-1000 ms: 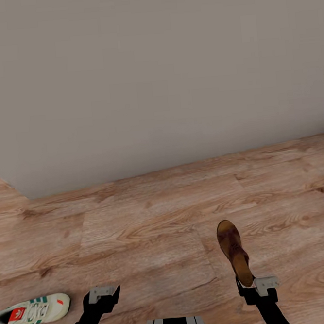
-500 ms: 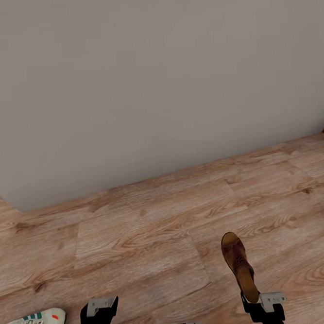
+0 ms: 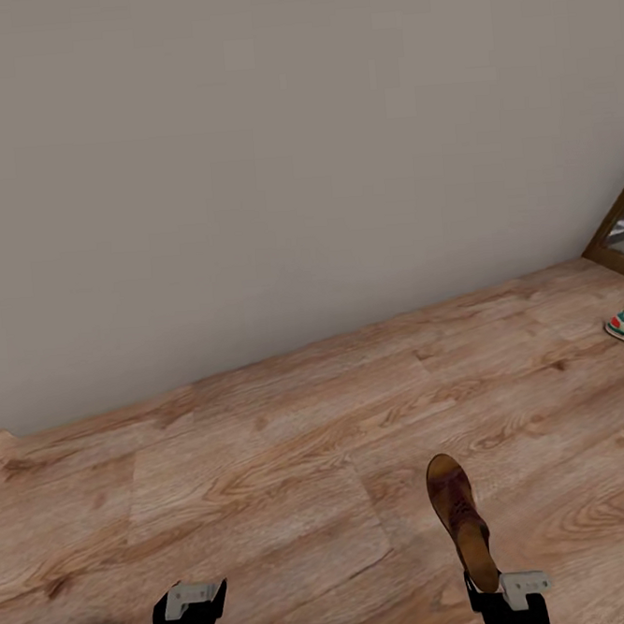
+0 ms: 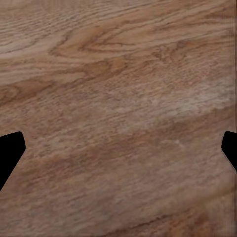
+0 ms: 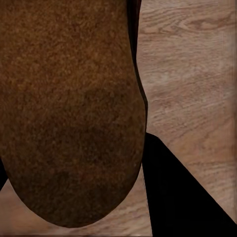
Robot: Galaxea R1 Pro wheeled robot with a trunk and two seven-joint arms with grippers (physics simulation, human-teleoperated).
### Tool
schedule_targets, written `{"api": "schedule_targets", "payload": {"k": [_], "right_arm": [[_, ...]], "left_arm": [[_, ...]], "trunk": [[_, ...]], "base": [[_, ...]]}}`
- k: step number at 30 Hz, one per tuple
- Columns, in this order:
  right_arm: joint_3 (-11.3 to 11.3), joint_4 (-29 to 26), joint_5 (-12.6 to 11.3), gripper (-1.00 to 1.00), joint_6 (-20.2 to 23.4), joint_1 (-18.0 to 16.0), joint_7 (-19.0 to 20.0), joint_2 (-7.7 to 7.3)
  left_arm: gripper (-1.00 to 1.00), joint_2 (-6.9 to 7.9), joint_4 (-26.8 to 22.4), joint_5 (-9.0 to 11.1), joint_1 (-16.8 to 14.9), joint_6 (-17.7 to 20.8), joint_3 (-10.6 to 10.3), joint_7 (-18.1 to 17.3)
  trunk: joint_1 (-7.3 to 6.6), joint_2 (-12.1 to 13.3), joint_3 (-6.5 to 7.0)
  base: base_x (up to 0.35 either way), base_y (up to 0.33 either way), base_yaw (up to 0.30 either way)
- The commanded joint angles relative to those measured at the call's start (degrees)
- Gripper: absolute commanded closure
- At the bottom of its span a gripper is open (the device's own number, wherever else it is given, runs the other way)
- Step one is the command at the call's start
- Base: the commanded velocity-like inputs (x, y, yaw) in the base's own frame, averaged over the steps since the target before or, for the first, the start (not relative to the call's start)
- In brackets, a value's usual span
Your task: Pick up the two gym shoes and the two sandals from the corridor floor and place them onto the hallstand (shoe rack) in the corridor, making sure they are on the rack and not on the floor. Arrange them so the two gym shoes are next to each other and the two sandals are next to each other.
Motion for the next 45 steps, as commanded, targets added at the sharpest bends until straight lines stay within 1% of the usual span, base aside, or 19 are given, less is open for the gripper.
{"api": "schedule_targets", "payload": {"k": [1, 8, 16, 27, 45], "right_arm": [[-0.20, 0.16, 0.40, 1.00, -0.15, -0.04, -0.02, 0.04], [-0.20, 0.35, 0.39, 1.00, -0.21, -0.04, -0.01, 0.05], [-0.20, 0.59, 0.46, 1.00, -1.71, -0.04, -0.05, 0.05], [-0.20, 0.89, 0.40, 1.00, -2.17, -0.04, -0.05, 0.03], [-0.20, 0.92, 0.42, 1.00, -2.61, -0.04, -0.05, -0.01]], "left_arm": [[-1.00, -0.02, 0.06, 0.31, 0.00, -0.12, 0.22, -0.54], [-1.00, -0.27, 0.12, 0.24, 0.02, -0.34, 0.14, -0.67], [-1.00, -0.37, 0.12, 0.29, 0.07, -0.44, 0.13, -0.71], [-1.00, -0.38, 0.12, 0.29, 0.08, -0.44, 0.13, -0.71], [-1.00, -0.53, 0.12, 0.17, 0.09, -0.44, 0.04, -0.71]], "trunk": [[-0.01, -0.01, 0.05], [-0.01, -0.01, 0.58], [-0.01, -0.01, 1.19], [2.41, -4.42, 0.04], [2.41, -4.42, 1.41]], "base": [[0.000, 0.000, -0.188], [0.000, 0.000, -0.196], [0.000, 0.000, -0.198], [0.000, 0.000, -0.198], [0.000, 0.000, -0.198]]}}
